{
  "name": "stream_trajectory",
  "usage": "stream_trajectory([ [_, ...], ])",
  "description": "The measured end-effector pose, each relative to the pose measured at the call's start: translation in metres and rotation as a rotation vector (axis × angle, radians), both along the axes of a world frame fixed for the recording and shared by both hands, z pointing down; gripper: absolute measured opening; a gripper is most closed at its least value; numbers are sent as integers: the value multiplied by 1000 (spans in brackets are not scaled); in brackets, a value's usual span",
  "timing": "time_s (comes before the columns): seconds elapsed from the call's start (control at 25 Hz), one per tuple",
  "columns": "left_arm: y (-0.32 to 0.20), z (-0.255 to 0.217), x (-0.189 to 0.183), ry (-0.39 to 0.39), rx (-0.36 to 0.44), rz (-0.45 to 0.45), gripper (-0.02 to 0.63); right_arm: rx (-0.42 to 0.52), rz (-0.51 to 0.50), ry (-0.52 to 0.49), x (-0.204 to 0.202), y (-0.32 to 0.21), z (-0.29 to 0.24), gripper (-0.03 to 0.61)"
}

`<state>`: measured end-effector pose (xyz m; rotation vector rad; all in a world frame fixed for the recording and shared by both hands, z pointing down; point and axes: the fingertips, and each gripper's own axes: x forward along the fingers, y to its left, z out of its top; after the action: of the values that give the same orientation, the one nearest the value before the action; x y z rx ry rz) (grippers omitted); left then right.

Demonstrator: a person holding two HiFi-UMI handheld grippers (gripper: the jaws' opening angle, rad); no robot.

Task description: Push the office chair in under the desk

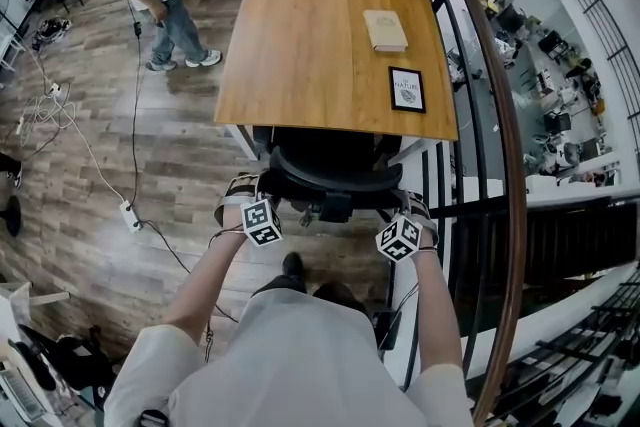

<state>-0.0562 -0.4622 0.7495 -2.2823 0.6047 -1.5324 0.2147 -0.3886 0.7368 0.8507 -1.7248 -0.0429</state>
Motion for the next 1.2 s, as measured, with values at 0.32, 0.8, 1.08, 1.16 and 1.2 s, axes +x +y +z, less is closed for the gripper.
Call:
stream_trajectory([
  [0.32, -40, 2, 3, -9, -12, -24, 268, 17, -17, 4, 2, -39, 0, 232],
  [0.8, -86, 7, 11, -31, -23, -72, 276, 50, -57, 2, 14, -86, 3, 232],
  [1.08, -95, 6, 15, -28, -18, -86, 276, 52, -78, 3, 17, -102, 3, 232],
  [1.16, -95, 6, 16, -29, -22, -88, 276, 45, -79, 7, 18, -104, 4, 232],
  [1.2, -95, 4, 17, -29, -26, -87, 276, 40, -80, 7, 18, -104, 4, 232],
])
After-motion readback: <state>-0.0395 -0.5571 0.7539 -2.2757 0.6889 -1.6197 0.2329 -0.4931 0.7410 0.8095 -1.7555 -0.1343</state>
